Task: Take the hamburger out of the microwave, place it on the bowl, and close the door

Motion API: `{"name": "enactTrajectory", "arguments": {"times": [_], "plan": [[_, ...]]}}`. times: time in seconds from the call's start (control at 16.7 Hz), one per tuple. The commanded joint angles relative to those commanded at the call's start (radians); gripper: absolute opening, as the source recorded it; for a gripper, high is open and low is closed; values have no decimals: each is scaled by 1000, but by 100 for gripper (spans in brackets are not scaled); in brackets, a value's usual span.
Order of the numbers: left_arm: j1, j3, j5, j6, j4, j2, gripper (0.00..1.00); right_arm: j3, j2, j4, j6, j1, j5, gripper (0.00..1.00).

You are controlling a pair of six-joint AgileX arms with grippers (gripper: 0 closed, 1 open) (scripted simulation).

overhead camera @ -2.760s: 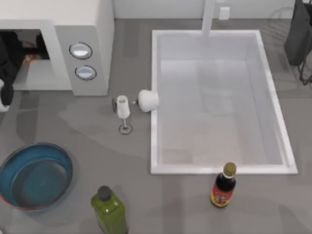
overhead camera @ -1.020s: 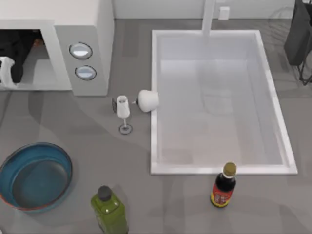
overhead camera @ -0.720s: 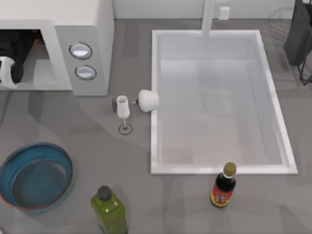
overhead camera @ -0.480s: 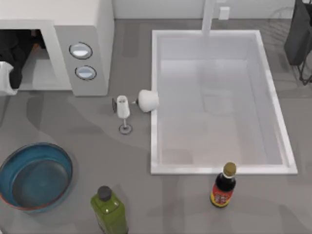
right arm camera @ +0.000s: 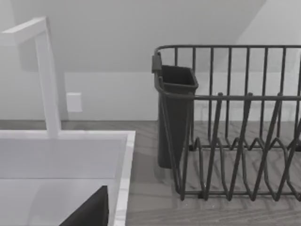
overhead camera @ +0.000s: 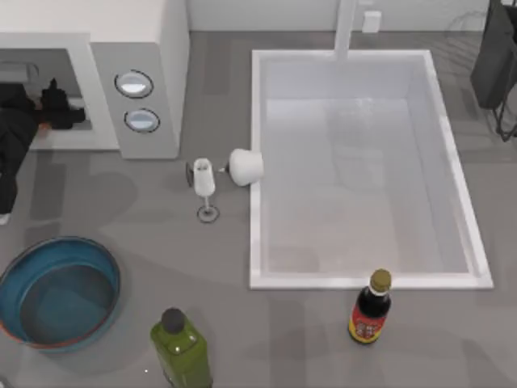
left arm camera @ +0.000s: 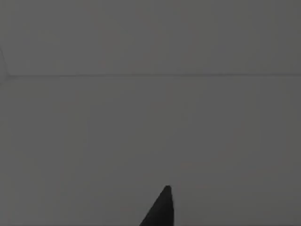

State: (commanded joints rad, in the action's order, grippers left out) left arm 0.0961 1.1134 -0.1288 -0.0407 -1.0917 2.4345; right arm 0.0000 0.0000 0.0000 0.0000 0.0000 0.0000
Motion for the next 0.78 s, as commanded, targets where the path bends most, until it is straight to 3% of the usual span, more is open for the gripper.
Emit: {"name": "enactTrajectory", "arguments": {"times": [0.36, 0.78], "plan": [[20, -344, -18, -6, -211, -136, 0, 0, 0, 0, 0, 0, 0, 100], [17, -380, -20, -8, -237, -157, 0, 0, 0, 0, 0, 0, 0, 100]]}}
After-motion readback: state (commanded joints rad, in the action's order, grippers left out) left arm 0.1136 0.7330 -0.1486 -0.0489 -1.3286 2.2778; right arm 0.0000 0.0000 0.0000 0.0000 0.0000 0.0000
